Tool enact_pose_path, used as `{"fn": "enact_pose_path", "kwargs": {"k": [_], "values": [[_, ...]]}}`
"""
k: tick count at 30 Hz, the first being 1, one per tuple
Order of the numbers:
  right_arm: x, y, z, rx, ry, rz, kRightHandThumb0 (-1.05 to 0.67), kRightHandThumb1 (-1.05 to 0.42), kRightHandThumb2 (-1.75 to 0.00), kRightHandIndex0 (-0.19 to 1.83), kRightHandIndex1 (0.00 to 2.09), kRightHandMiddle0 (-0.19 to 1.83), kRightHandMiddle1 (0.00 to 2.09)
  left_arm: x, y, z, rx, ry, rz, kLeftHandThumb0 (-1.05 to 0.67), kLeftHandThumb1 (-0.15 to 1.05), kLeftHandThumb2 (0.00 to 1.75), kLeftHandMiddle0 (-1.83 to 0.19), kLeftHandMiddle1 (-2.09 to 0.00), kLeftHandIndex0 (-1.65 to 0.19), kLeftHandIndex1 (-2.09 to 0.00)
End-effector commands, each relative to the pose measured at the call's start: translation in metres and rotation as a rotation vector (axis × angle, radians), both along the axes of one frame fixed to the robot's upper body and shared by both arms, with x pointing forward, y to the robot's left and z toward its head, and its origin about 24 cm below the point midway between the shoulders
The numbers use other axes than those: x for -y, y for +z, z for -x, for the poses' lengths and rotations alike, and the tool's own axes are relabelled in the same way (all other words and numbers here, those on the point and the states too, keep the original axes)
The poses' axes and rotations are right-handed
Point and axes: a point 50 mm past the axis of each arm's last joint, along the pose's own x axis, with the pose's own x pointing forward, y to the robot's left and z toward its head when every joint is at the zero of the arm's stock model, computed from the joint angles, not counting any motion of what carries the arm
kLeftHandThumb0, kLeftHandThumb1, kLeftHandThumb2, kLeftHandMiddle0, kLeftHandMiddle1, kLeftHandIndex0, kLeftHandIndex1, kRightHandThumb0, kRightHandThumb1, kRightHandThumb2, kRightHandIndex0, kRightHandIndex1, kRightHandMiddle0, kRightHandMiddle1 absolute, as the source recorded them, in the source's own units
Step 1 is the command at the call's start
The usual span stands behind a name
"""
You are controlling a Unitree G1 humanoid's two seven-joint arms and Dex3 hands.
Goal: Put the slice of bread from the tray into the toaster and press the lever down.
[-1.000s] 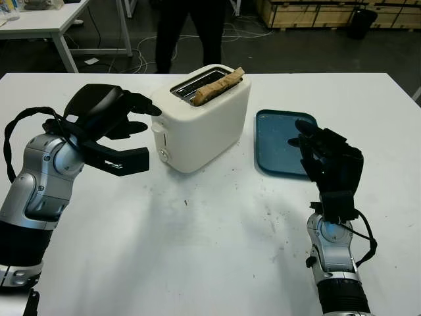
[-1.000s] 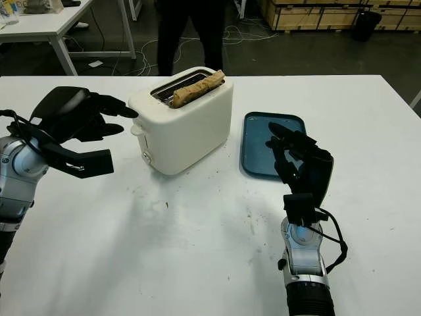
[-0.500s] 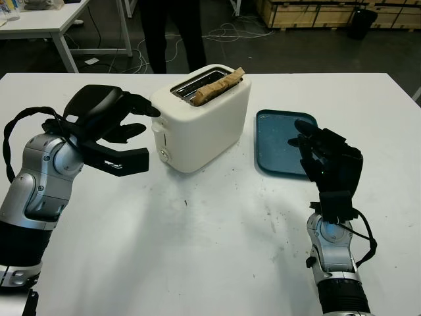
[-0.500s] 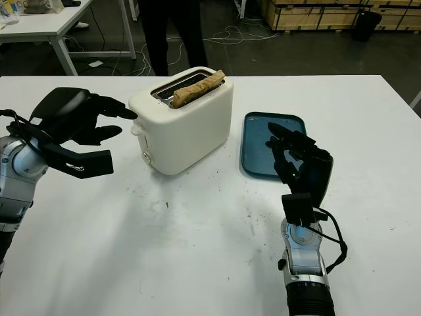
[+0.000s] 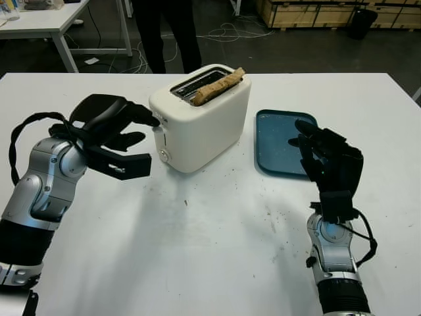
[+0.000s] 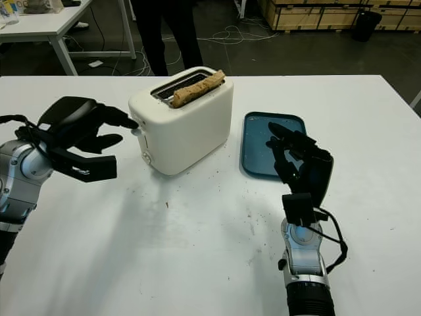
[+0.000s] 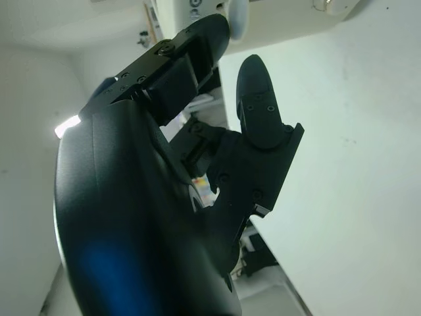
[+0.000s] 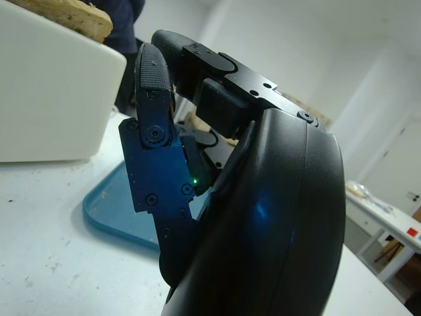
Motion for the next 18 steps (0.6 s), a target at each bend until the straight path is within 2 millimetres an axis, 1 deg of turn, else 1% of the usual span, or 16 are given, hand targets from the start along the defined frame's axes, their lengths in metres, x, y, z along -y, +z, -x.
{"fn": "enact_pose_path", "kwargs": {"k": [1, 10, 18], "values": [[0.0008, 0.0047, 0.0005, 0.033, 0.001, -0.013, -0.52, -0.92, -0.23, 0.86, 0.92, 1.15, 0.00, 0.0007, 0.0002, -0.0012, -0.003, -0.009, -0.021, -0.27, 0.70, 0.69, -0.93, -1.74, -0.90, 0.00], [0.0020, 0.0047, 0.0005, 0.034, -0.003, -0.003, -0.52, -0.92, -0.24, 0.86, 0.92, 1.15, 0.00, 0.0020, -0.0002, -0.0037, 0.002, -0.018, -0.031, -0.27, 0.72, 0.68, -0.92, -1.70, -0.91, -0.01], [0.0023, 0.0057, 0.0007, 0.031, -0.003, -0.011, -0.50, -0.92, -0.23, 0.86, 0.93, 1.16, 0.00, 0.0022, 0.0022, -0.0057, -0.003, -0.016, -0.039, -0.26, 0.70, 0.70, -0.97, -1.75, -0.90, 0.00]]}}
